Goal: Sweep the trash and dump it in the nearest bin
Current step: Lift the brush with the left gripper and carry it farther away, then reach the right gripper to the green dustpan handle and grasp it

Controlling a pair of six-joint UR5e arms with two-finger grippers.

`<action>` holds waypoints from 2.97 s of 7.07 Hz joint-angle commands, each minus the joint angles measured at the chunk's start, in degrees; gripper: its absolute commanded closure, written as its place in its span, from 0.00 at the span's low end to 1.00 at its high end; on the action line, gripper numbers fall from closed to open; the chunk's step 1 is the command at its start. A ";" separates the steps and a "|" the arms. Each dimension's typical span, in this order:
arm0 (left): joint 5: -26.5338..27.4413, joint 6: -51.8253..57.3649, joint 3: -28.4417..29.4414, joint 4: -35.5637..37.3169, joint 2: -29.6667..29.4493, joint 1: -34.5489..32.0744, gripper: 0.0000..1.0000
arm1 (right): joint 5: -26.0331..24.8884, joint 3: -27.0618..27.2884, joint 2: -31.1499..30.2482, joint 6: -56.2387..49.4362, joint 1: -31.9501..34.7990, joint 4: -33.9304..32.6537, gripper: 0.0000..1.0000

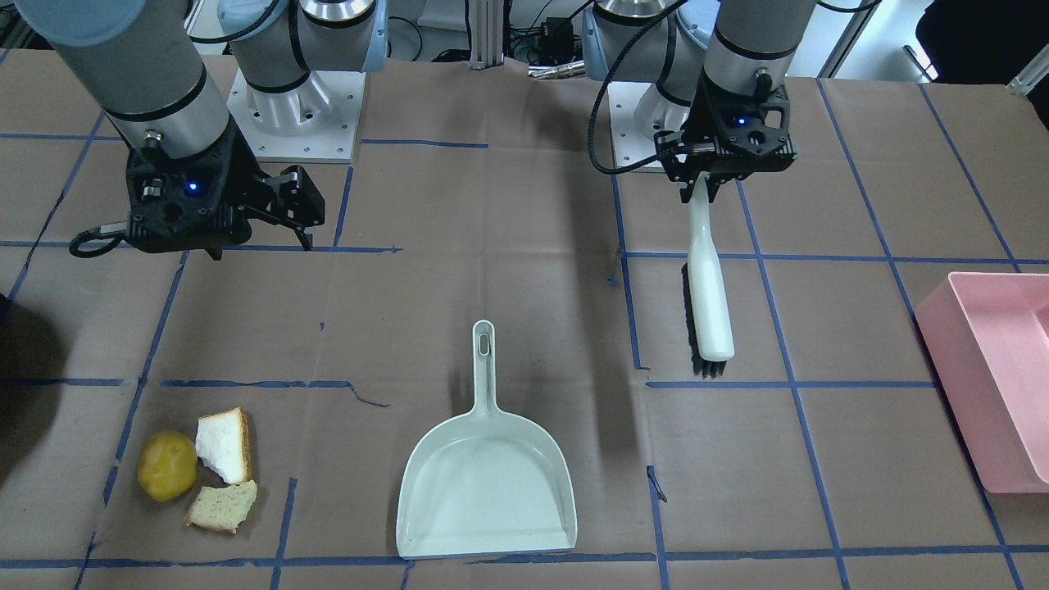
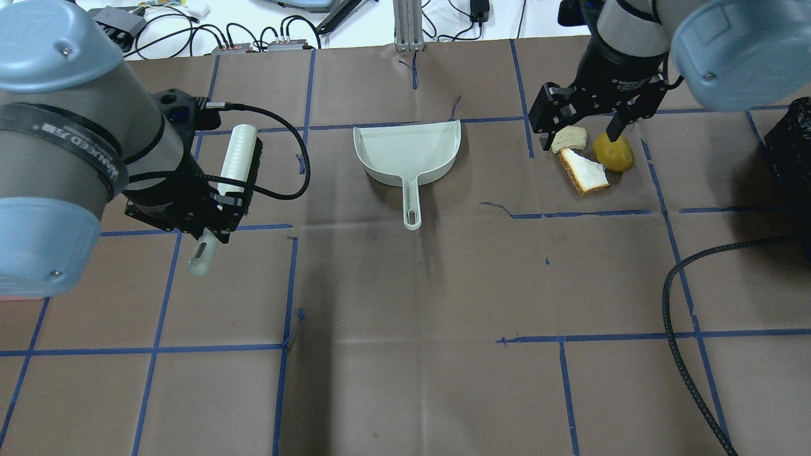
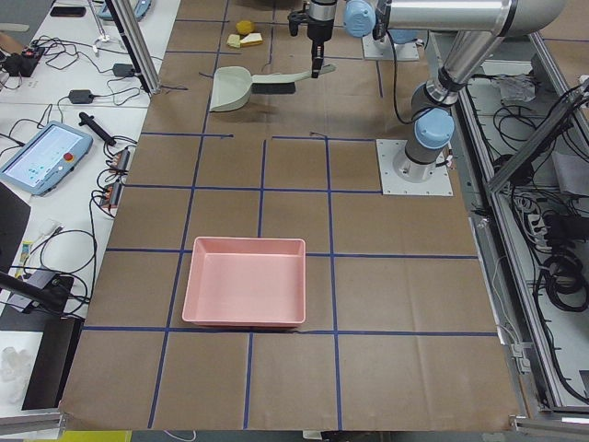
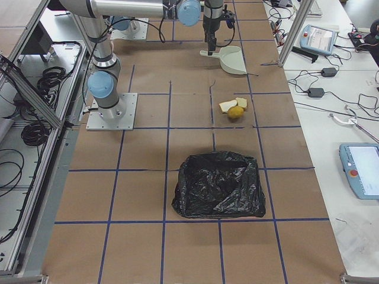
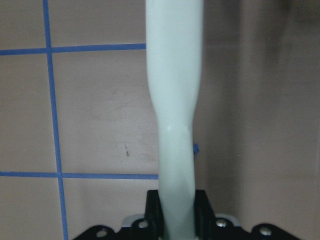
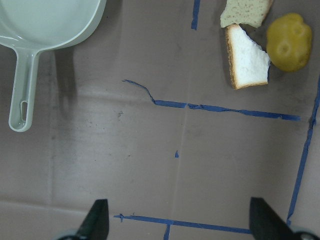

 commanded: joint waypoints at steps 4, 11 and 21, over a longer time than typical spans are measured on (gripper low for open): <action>-1.44 5.26 1.33 -0.09 -2.65 4.30 1.00 | -0.65 0.00 5.45 8.64 8.21 -6.42 0.00; -2.41 5.35 1.33 0.70 -3.35 4.83 1.00 | -0.74 -0.44 17.93 22.53 19.72 -23.19 0.00; -2.24 4.56 0.37 1.32 -3.44 4.83 1.00 | -0.83 -3.34 27.60 24.04 21.58 -24.36 0.00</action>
